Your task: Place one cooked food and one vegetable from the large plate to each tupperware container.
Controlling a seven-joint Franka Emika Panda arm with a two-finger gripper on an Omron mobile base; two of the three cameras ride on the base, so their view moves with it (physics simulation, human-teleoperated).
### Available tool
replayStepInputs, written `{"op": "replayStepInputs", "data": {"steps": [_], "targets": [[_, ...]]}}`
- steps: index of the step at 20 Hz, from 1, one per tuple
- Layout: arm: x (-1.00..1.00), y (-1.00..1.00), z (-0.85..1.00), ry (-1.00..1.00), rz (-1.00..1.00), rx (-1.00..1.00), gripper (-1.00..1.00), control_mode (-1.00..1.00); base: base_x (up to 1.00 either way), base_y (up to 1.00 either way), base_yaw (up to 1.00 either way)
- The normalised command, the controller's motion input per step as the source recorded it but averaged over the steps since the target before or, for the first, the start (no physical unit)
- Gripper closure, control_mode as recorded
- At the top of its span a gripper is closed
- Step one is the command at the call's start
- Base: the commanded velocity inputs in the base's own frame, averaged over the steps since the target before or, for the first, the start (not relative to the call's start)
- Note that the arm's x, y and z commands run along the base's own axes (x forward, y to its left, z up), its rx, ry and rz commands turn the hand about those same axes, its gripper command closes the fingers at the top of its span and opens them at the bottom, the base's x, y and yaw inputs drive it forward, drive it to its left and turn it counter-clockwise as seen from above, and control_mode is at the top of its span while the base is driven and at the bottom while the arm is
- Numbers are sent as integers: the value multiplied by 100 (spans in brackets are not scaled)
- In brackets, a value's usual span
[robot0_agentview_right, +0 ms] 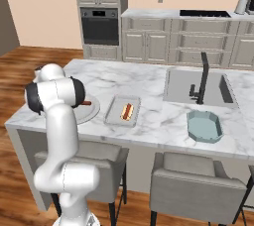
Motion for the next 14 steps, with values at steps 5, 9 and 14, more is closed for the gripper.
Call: {"op": "replayStepInputs", "data": {"steps": [5,9,14], "targets": [[0,0,-24,2,0,-4,-100,-100,0,0,0],[0,1,0,0,1,0,-100,-100,0,0,0],[-4,0,-6,0,0,0,100,-100,0,0,0]]}}
